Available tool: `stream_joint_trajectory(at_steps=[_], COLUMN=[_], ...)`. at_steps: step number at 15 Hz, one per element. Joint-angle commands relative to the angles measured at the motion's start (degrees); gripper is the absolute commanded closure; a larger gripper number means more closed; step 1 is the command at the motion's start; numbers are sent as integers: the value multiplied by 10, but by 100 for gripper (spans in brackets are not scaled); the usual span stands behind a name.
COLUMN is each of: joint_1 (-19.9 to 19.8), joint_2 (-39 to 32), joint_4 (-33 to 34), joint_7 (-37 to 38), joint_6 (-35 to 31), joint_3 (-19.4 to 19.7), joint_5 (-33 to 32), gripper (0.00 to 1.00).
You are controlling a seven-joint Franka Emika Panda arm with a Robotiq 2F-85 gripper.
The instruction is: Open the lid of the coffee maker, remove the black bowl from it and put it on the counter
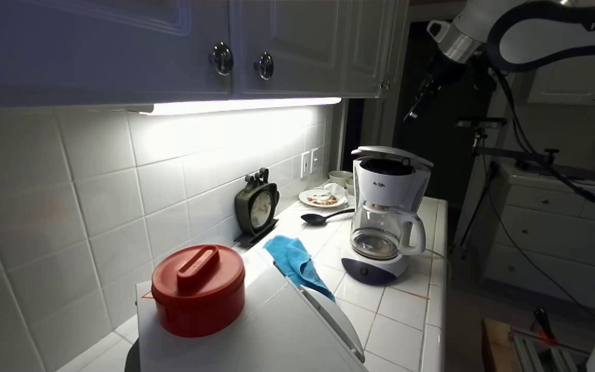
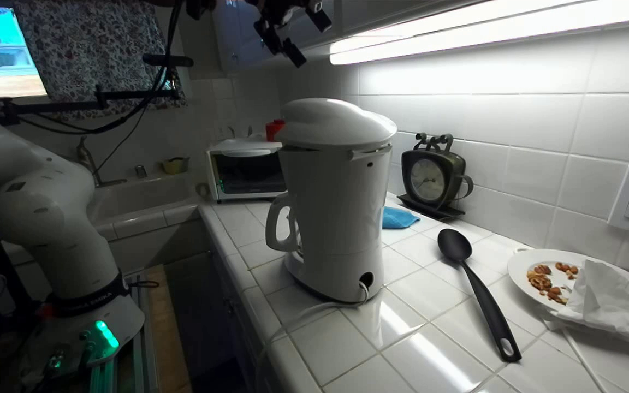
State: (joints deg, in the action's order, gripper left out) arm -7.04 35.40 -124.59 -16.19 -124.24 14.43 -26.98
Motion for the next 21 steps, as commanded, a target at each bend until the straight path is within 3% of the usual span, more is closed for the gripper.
stream_joint_trajectory(at_steps=[1, 5, 15, 21], joint_1=[41, 59, 26, -14], joint_2=[3, -19, -94, -79], joint_4=[6, 6, 9, 16], joint_7=[-48, -62, -68, -30], joint_6=[40, 78, 83, 101], joint_3=[-19, -33, -54, -83], joint_5=[77, 98, 32, -92], gripper=[0, 0, 0, 0])
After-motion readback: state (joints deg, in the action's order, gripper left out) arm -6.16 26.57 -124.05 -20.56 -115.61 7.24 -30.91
